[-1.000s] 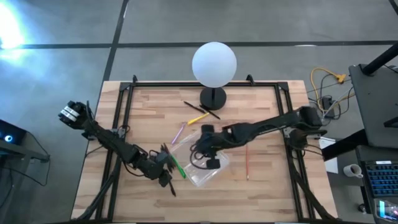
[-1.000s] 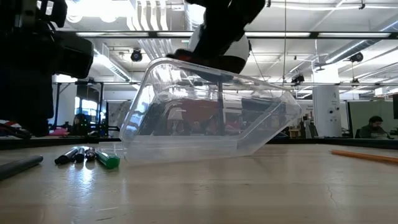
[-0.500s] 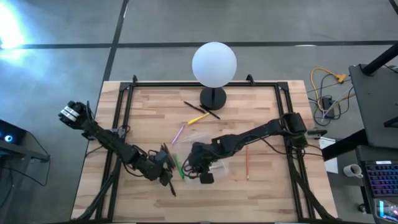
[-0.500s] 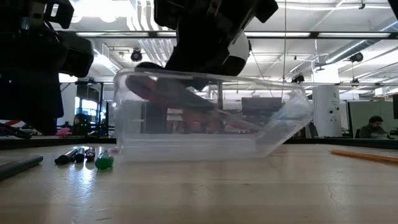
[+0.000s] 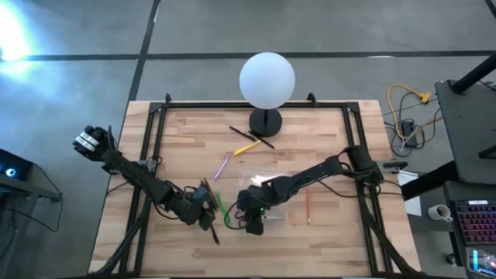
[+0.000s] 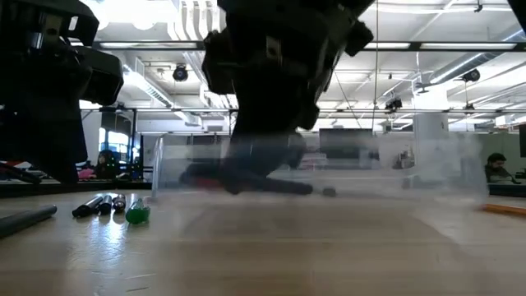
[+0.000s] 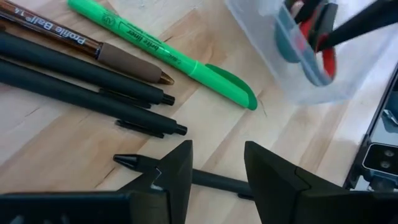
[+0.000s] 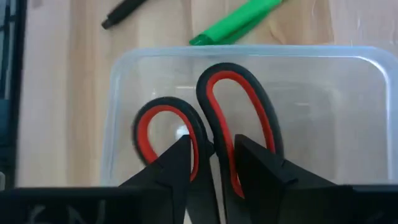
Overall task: Pick & place school supplies into a supply box
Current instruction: Put the black scissors into the transparent supply box, then put the yellow pencil into the transparent supply box
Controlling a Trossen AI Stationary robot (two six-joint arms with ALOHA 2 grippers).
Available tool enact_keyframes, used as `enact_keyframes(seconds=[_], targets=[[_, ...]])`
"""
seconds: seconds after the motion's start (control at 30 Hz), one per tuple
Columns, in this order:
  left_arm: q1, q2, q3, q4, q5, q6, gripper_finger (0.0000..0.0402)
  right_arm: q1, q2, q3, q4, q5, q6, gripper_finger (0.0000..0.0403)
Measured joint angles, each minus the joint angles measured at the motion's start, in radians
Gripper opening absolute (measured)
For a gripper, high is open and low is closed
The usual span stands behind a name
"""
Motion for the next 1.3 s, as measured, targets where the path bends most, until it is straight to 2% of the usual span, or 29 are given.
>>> enact_keyframes(seconds=[0.2,0.33,0.43,0.5,0.6,0.7,0.77,0.87,1.03,1.3], targets=[[0.0,0.0,0.0,0.007,0.0,0.056,0.013,0.028,-0.08,0.002,-0.085,0.176,0.047,0.016],[0.0,0.0,-0.001,0.012,0.001,0.071,0.013,0.051,-0.09,0.0,-0.204,0.225,0.053,0.0188],[0.0,0.0,-0.001,0.012,0.002,0.071,0.013,0.094,-0.149,-0.001,-0.387,0.395,0.159,0.0197],[0.0,0.0,-0.001,0.01,0.001,0.071,0.013,0.119,-0.201,-0.008,-0.504,0.451,0.285,0.0198],[0.0,0.0,-0.001,0.011,0.002,0.071,0.013,0.157,-0.255,-0.056,-0.662,0.45,0.564,0.0198],[0.0,0.0,0.0,0.011,0.002,0.072,0.013,0.205,-0.32,-0.113,-0.78,0.419,0.939,0.0198],[0.0,0.0,-0.001,0.011,0.002,0.072,0.013,0.227,-0.356,-0.17,-0.781,0.336,1.144,0.0198],[0.0,0.0,-0.001,0.011,0.002,0.071,0.013,0.253,-0.363,-0.269,-0.738,0.204,1.339,0.0198],[0.001,0.0,-0.001,0.011,0.002,0.072,0.013,0.256,-0.363,-0.387,-0.615,0.081,1.451,0.0194],[0.001,0.0,0.0,0.011,0.003,0.06,0.013,0.236,-0.366,-0.486,-0.494,0.146,1.464,0.019]])
